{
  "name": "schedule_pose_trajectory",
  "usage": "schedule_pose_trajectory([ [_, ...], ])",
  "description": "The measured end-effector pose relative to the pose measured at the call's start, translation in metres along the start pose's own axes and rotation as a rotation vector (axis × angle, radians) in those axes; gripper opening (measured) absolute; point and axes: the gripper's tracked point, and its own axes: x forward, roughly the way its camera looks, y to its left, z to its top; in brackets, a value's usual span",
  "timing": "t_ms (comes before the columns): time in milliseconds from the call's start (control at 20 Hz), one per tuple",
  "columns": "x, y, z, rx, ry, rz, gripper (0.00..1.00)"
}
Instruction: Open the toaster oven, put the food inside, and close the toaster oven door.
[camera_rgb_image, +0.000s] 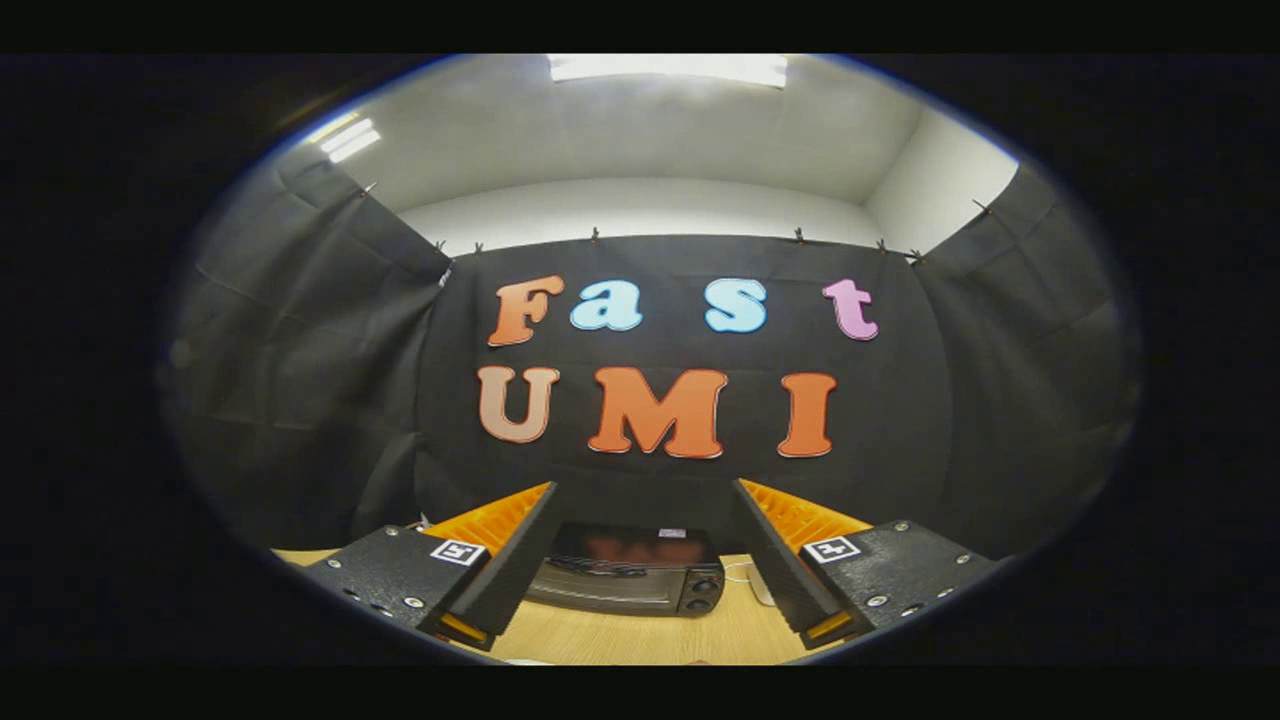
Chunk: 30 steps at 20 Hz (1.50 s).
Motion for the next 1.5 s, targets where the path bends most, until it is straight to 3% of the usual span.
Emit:
schedule_pose_trajectory([
  [700, 0.055, 0.025, -0.085, 0.079, 0.173, 0.037, 1.00],
  [1500, 0.143, 0.071, -0.235, 0.079, 0.658, 0.054, 1.00],
])
